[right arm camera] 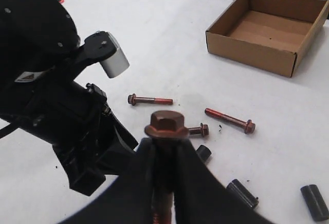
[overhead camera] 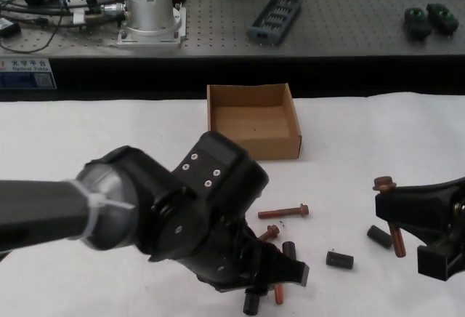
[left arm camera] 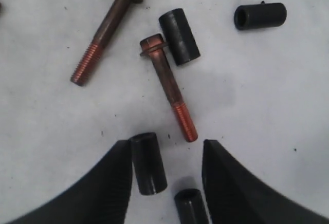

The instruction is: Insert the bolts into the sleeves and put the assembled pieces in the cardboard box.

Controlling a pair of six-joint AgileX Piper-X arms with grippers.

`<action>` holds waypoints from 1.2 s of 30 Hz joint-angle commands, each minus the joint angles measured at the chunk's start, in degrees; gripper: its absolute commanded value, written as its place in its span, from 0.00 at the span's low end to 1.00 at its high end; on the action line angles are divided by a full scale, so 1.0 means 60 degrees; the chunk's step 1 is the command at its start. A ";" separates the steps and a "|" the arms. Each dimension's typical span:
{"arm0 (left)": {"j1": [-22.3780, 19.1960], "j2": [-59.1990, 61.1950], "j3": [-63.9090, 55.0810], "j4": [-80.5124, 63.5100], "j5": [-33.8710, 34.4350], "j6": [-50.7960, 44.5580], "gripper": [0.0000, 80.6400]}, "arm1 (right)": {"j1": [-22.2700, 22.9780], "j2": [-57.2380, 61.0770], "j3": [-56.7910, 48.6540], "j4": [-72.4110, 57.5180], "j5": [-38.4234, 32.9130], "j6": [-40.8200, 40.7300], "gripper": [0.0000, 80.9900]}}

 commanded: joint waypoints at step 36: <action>-0.0583 0.0903 -0.0454 0.0762 -0.0979 -0.0374 0.41 | 0.0019 -0.0085 -0.0008 0.0460 0.0032 0.0005 0.05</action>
